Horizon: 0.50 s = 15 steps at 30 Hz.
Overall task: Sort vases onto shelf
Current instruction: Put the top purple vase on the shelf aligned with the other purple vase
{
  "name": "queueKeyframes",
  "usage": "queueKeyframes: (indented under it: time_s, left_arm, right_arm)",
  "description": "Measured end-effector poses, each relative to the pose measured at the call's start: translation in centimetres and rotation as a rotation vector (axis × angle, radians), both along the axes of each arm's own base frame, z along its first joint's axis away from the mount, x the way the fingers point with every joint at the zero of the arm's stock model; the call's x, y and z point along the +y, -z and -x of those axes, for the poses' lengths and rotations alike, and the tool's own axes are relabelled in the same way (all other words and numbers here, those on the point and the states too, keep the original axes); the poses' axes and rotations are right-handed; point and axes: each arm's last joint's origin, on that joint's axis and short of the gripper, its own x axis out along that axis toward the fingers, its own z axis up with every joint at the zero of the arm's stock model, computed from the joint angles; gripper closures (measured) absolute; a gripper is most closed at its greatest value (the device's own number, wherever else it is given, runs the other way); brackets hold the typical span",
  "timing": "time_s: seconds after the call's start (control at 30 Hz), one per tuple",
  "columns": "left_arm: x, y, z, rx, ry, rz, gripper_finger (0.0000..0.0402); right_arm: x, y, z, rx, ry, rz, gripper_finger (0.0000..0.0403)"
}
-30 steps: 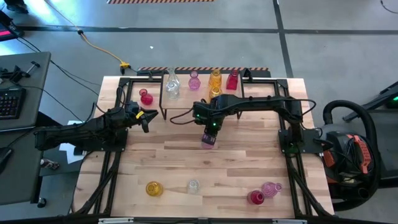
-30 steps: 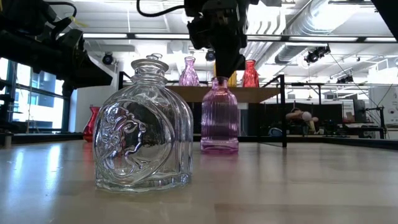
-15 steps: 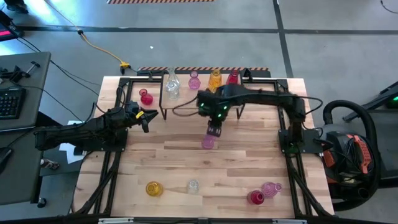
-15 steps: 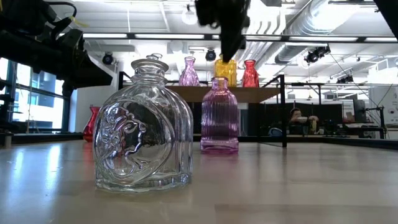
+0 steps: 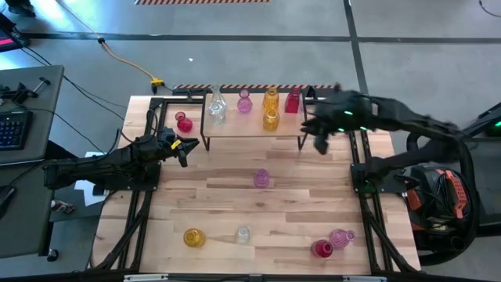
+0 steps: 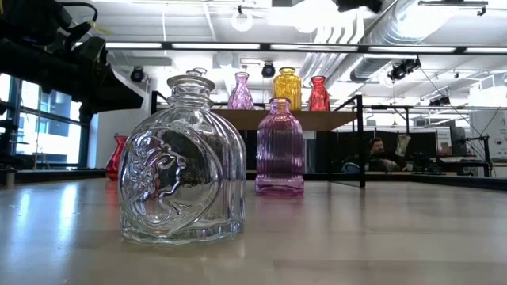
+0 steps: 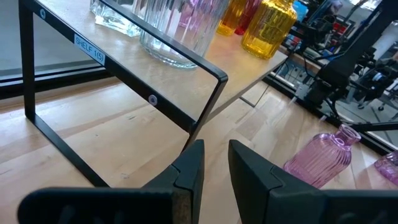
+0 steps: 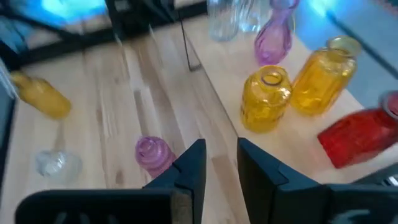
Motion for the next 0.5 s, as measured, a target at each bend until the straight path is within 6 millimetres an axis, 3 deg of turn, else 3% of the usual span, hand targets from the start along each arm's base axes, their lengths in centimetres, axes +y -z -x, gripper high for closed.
queueKeyframes:
  time_s: [0.1,0.23,0.5]
  left_arm:
    - [0.0,0.0,0.0,0.000,0.000,0.000,0.0337]
    - [0.0,0.0,0.0,0.000,0.000,0.000,0.0337]
    - [0.0,0.0,0.0,0.000,0.000,0.000,0.0337]
  right_arm:
    - [0.6,1.8,3.2,-0.133,0.004,0.014,0.0334]
    - [1.6,5.6,6.4,-0.314,-0.012,-0.002,0.0334]
    - [2.4,13.0,9.8,-0.621,-0.035,-0.025,0.0334]
